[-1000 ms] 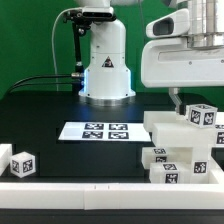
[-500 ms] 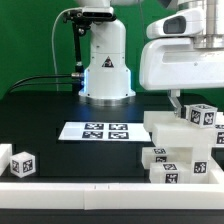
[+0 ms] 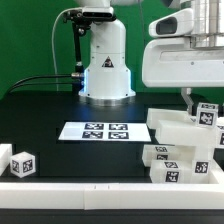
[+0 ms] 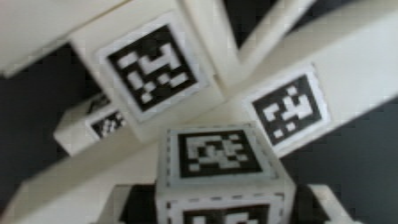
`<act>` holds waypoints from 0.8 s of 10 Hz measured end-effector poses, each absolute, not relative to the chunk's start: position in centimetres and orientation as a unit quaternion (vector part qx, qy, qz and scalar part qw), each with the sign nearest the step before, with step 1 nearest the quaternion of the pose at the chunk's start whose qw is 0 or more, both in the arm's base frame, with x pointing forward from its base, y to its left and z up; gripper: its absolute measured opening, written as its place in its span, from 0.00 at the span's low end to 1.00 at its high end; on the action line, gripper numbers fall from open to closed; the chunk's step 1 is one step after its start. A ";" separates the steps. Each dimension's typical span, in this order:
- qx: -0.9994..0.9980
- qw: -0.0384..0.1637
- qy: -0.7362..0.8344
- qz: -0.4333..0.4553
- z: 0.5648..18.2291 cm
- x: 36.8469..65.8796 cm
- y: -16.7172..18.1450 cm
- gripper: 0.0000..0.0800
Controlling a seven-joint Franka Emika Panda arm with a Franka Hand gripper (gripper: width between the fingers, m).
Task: Assemble chair
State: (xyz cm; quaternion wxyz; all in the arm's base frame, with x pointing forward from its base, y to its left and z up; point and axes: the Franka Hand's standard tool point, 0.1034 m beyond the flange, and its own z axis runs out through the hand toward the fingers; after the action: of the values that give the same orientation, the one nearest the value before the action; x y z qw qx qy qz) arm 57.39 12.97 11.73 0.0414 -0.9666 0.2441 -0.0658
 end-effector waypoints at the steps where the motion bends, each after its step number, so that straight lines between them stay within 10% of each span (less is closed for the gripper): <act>1: -0.949 0.047 0.305 -0.063 11.7 57.4 13.0 0.35; 8: -0.792 0.095 0.601 -0.034 11.4 57.6 11.8 0.35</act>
Offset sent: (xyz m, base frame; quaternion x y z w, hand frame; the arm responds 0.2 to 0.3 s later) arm 0.0000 0.0000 0.0000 0.0000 0.0000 0.1296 0.9916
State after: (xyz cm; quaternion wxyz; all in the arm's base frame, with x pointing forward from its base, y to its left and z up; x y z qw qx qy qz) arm 57.64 11.83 11.45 0.0954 -0.7925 0.6014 -0.0344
